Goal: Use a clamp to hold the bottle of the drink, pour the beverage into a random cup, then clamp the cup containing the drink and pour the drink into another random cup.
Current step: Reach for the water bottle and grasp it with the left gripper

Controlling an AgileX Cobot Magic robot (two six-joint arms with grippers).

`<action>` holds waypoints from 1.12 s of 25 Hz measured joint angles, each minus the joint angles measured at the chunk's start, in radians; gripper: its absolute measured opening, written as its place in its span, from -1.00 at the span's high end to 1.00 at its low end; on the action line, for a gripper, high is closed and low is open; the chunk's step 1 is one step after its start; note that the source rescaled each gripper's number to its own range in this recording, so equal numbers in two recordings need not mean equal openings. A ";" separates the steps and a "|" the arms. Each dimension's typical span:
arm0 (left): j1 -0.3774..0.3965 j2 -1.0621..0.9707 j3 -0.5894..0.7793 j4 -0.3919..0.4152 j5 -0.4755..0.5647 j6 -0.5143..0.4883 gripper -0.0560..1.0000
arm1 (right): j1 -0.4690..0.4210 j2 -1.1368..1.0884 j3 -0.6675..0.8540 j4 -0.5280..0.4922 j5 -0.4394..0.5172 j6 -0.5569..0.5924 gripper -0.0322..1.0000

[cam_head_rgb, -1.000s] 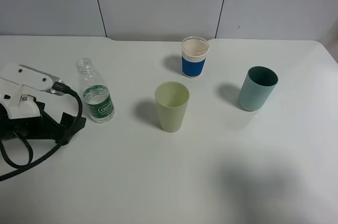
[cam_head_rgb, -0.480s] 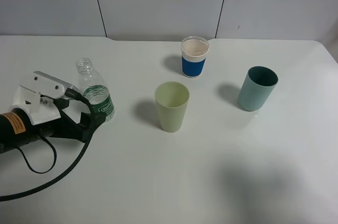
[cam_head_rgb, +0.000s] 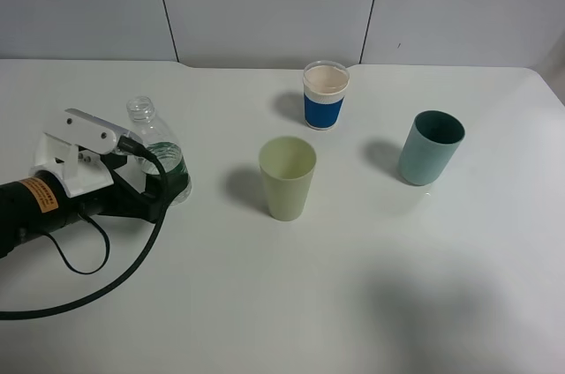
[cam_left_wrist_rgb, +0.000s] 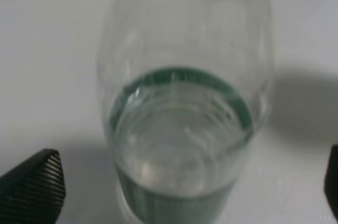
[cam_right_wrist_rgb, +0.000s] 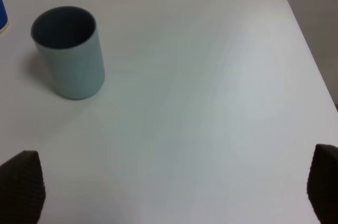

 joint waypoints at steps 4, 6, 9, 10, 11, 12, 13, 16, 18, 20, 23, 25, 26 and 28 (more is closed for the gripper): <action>0.000 0.001 -0.028 0.000 -0.006 0.000 -1.00 | 0.000 0.000 0.000 0.000 0.000 0.000 -1.00; 0.000 0.001 -0.038 0.000 -0.007 0.000 -1.00 | 0.000 0.000 0.000 0.000 0.000 0.000 -1.00; 0.000 0.024 -0.051 0.000 -0.013 0.000 -1.00 | 0.000 0.000 0.000 0.000 0.000 0.000 -1.00; 0.000 0.036 -0.055 0.000 -0.014 0.000 -1.00 | 0.000 0.000 0.000 0.000 0.000 0.000 -1.00; 0.000 0.054 -0.057 0.000 -0.014 0.000 -1.00 | 0.000 0.000 0.000 0.000 0.000 0.000 -1.00; 0.000 0.067 -0.059 0.000 -0.014 0.000 -1.00 | 0.000 0.000 0.000 0.000 0.000 0.000 -1.00; 0.000 0.077 -0.066 0.001 -0.014 0.001 -1.00 | 0.000 0.000 0.000 0.000 0.000 0.000 -1.00; 0.012 0.094 -0.091 0.018 -0.017 0.005 -1.00 | 0.000 0.000 0.000 0.000 0.000 0.000 -1.00; 0.021 0.108 -0.110 0.036 -0.022 0.005 -1.00 | 0.000 0.000 0.000 0.000 0.000 0.000 -1.00; 0.021 0.126 -0.127 0.047 -0.022 0.005 -1.00 | 0.000 0.000 0.000 0.000 0.000 0.000 -1.00; 0.021 0.155 -0.146 0.056 -0.032 0.004 -1.00 | 0.000 0.000 0.000 0.000 0.000 0.000 -1.00; 0.021 0.164 -0.148 0.059 -0.040 0.002 -1.00 | 0.000 0.000 0.000 0.000 0.000 0.000 -1.00; 0.021 0.171 -0.148 0.059 -0.046 0.001 -1.00 | 0.000 0.000 0.000 0.000 0.000 0.000 -1.00; 0.021 0.181 -0.148 0.063 -0.052 -0.001 -1.00 | 0.000 0.000 0.000 0.000 0.000 0.000 -1.00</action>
